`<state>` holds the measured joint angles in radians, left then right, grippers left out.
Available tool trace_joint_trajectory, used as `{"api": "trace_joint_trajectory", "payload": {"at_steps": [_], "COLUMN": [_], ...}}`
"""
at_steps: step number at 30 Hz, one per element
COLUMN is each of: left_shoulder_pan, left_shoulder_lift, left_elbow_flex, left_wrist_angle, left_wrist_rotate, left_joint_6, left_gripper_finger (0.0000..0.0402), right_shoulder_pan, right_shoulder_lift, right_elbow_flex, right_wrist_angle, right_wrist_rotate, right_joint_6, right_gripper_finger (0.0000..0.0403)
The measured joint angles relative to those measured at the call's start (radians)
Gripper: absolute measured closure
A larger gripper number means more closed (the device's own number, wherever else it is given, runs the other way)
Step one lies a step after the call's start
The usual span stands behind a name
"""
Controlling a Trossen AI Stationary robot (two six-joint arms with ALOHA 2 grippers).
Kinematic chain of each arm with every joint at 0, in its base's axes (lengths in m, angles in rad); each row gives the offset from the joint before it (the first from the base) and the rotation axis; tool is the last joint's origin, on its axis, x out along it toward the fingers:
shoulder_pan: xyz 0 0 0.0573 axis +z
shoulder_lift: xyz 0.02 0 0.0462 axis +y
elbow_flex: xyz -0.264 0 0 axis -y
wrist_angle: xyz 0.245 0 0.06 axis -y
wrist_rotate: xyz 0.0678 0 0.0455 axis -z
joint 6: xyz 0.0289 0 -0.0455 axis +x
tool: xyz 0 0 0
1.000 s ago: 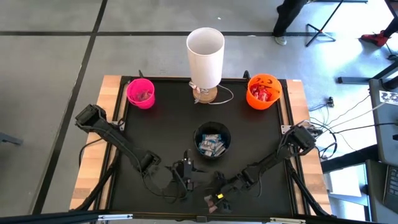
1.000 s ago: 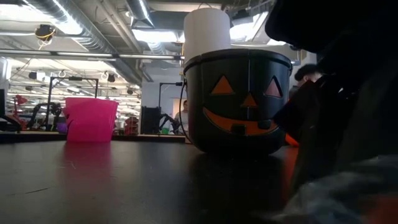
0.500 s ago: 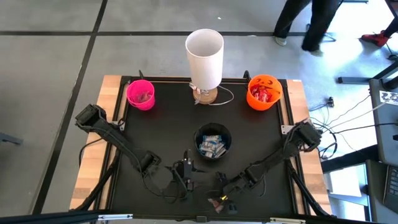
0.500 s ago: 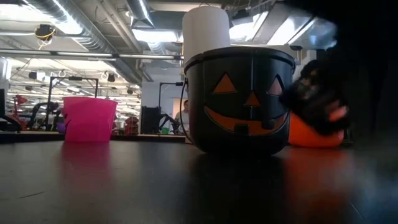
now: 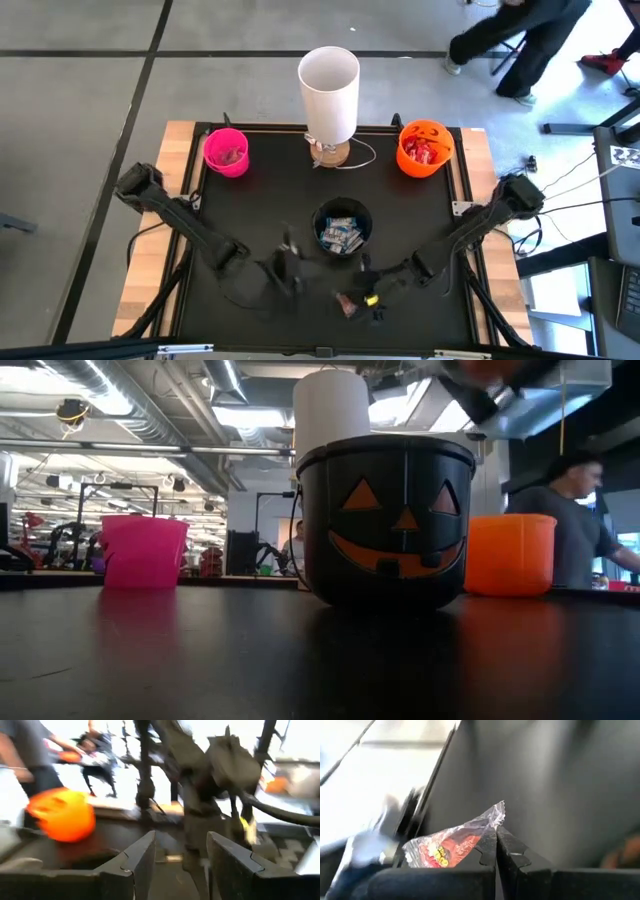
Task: Sort candy
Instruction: Put the orange gummy into the pink basket
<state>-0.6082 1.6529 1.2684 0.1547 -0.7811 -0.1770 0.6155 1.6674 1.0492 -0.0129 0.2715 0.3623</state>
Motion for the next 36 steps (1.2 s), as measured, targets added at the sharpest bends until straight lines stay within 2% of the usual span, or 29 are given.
{"api": "trace_joint_trajectory", "payload": {"at_steps": [3,9,14,21,32,36], "left_shoulder_pan": [-0.016,-0.010,0.019,0.076,0.154,0.183], "left_shoulder_lift": [-0.086,-0.117,-0.084,-0.036,-0.010,-0.009], "left_elbow_flex": [0.004,0.002,0.002,0.003,0.002,0.002], "left_wrist_angle": [-0.054,-0.141,-0.239,-0.205,-0.183,-0.160], "left_wrist_rotate": [-0.107,-0.055,-0.048,-0.088,0.023,0.103], "left_joint_6": [-0.004,-0.119,-0.262,-0.372,-0.421,-0.463], "left_gripper_finger": [0.0234,0.0234,0.0234,0.0229,0.0189,0.0186], "right_shoulder_pan": [-0.029,-0.082,-0.115,-0.111,-0.112,-0.112], "right_shoulder_lift": [-0.074,-0.193,-0.233,-0.234,-0.234,-0.234], "right_elbow_flex": [0.001,0.006,0.007,0.007,0.007,0.007], "right_wrist_angle": [0.005,0.026,0.050,0.058,0.037,0.038], "right_wrist_rotate": [0.086,0.332,0.442,0.499,0.532,0.532], "right_joint_6": [-0.061,-0.238,-0.344,-0.401,-0.442,-0.446], "right_gripper_finger": [0.0402,0.0402,0.0403,0.0403,0.0403,0.0403]}}
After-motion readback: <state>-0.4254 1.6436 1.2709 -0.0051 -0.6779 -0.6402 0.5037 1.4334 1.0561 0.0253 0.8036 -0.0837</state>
